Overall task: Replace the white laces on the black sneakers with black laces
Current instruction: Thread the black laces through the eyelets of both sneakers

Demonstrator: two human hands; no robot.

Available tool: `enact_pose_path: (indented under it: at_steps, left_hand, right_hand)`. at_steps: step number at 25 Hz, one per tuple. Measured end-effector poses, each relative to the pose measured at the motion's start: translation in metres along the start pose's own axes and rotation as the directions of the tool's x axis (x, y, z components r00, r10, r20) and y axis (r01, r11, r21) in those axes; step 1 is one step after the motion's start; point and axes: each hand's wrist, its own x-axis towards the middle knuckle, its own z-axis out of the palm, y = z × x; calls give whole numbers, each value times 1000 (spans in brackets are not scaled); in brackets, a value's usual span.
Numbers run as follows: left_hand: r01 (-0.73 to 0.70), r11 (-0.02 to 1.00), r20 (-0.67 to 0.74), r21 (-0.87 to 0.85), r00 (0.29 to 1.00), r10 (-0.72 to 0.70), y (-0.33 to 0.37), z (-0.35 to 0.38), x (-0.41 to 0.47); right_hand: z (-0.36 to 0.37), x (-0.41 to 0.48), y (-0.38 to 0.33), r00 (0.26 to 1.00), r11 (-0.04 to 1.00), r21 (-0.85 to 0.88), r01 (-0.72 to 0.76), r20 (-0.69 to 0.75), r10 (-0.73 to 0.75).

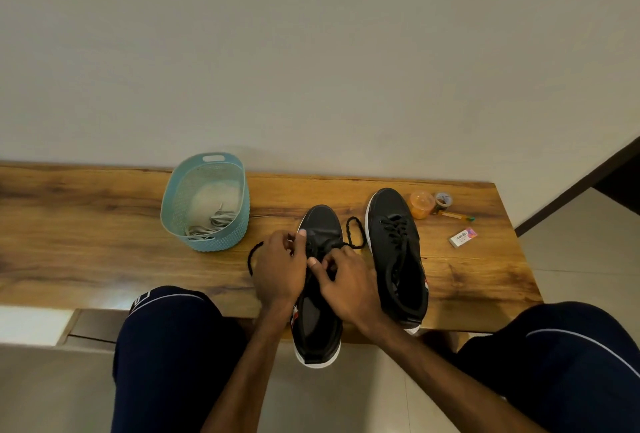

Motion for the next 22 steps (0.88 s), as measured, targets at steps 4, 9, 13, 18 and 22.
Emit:
enact_pose_path:
  at_steps: [4,9,13,18,22]
  left_hand:
    - [-322,809,29,492,935,355,-4,-2,6]
    - [-429,726,247,537,903,352,-5,1,3]
    - [-380,786,226,487,924,307,-1,-1,3]
    - [142,801,-83,-581,969,-232,2,-13,18]
    - [299,545,180,-783,948,-262,10,-17,19]
  right_hand:
    - [-7,8,1,996,1000,23,1,95,-3]
    - [-10,14,2,992,1000,23,6,125,-9]
    - [-6,13,3,994,998,-56,10,108,-4]
    - [-6,11,4,995,996,-92,8,97,1]
    - [-6,12,3,995,992,-124,7,95,4]
